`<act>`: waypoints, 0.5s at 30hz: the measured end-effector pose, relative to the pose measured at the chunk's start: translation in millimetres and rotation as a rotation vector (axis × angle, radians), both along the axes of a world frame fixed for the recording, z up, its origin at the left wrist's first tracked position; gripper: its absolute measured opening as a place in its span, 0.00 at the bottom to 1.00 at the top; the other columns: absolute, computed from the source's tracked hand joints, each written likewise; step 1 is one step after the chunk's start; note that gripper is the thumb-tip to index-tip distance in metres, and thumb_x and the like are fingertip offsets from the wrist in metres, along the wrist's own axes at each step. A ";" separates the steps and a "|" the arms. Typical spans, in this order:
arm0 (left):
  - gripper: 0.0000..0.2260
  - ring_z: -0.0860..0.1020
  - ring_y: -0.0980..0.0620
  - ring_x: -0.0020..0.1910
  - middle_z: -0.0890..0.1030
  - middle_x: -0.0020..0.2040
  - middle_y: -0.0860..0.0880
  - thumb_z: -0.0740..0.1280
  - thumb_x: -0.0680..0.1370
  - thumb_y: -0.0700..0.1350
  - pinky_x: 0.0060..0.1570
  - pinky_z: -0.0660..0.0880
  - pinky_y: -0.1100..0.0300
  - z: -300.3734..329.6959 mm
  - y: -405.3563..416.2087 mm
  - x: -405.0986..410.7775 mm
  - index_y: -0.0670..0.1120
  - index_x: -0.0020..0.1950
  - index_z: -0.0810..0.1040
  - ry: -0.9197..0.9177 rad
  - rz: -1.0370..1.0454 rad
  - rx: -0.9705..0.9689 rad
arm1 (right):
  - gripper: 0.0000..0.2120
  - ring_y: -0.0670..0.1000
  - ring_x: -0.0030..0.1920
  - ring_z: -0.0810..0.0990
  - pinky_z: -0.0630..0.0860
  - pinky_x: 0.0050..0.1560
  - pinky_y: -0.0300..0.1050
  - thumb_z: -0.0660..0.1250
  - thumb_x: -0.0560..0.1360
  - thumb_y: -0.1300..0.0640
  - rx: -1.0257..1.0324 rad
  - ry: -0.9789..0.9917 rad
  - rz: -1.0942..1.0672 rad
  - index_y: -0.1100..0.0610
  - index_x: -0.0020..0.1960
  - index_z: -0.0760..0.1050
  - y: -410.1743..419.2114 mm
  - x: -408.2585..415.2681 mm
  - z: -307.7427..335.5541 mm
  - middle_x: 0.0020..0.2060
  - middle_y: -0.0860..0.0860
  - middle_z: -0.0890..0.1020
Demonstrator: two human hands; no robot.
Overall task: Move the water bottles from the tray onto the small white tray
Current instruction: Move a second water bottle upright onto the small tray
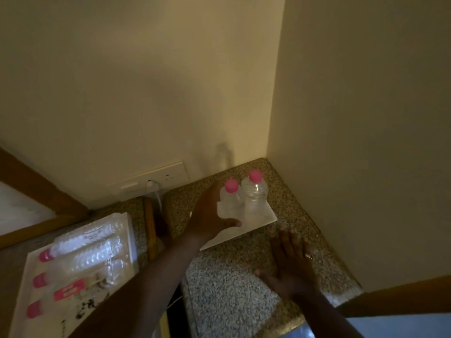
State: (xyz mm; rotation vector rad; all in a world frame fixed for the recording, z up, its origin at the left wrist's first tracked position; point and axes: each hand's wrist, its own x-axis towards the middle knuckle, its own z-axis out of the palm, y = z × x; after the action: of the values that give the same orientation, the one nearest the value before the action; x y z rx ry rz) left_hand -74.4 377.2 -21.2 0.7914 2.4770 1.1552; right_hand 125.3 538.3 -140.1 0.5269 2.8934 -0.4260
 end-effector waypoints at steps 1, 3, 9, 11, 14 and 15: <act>0.51 0.65 0.48 0.72 0.67 0.74 0.50 0.82 0.59 0.58 0.68 0.67 0.50 0.1 -9.7 -0.4 0.54 0.75 0.60 -0.007 0.010 -0.053 | 0.53 0.55 0.73 0.23 0.24 0.71 0.62 0.42 0.68 0.16 0.003 -0.006 0.003 0.51 0.80 0.45 0.9 -0.4 0.6 0.77 0.55 0.33; 0.51 0.63 0.45 0.74 0.65 0.76 0.47 0.81 0.60 0.61 0.70 0.65 0.48 1.4 -40.8 -0.1 0.51 0.77 0.59 0.031 0.034 -0.208 | 0.52 0.56 0.73 0.23 0.24 0.71 0.63 0.41 0.68 0.17 0.033 -0.024 0.013 0.51 0.80 0.43 0.8 -0.3 1.3 0.76 0.56 0.32; 0.43 0.70 0.40 0.68 0.73 0.69 0.44 0.76 0.61 0.67 0.64 0.69 0.46 6.2 -183.5 20.8 0.47 0.70 0.72 0.324 0.123 -0.422 | 0.47 0.56 0.76 0.30 0.34 0.75 0.65 0.41 0.72 0.20 0.042 0.003 0.059 0.50 0.80 0.49 -32.6 -2.4 -5.1 0.79 0.54 0.40; 0.41 0.74 0.40 0.64 0.77 0.65 0.44 0.76 0.60 0.68 0.60 0.71 0.45 6.1 -237.4 32.7 0.47 0.67 0.76 0.393 0.191 -0.502 | 0.46 0.56 0.76 0.32 0.36 0.76 0.65 0.39 0.71 0.20 0.027 -0.025 0.123 0.48 0.80 0.49 -58.8 -9.5 -8.9 0.80 0.53 0.42; 0.38 0.76 0.41 0.61 0.79 0.62 0.46 0.79 0.59 0.65 0.58 0.73 0.46 0.0 -290.8 40.4 0.48 0.64 0.77 0.372 0.273 -0.544 | 0.45 0.58 0.78 0.39 0.39 0.76 0.66 0.35 0.72 0.22 0.073 -0.050 0.178 0.47 0.79 0.52 -85.8 -15.7 -11.4 0.80 0.53 0.48; 0.37 0.75 0.41 0.61 0.79 0.63 0.46 0.79 0.60 0.63 0.58 0.73 0.46 -2.3 -306.5 41.3 0.49 0.64 0.77 0.369 0.293 -0.569 | 0.45 0.58 0.78 0.41 0.40 0.76 0.66 0.34 0.72 0.22 0.079 -0.049 0.197 0.47 0.79 0.53 -96.2 -18.9 -10.5 0.80 0.54 0.49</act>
State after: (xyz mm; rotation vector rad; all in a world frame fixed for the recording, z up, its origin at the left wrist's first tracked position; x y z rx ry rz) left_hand -33.1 70.7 -23.4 0.5161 3.0782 0.3344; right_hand 106.4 442.1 -150.6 0.2549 2.8875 -0.2672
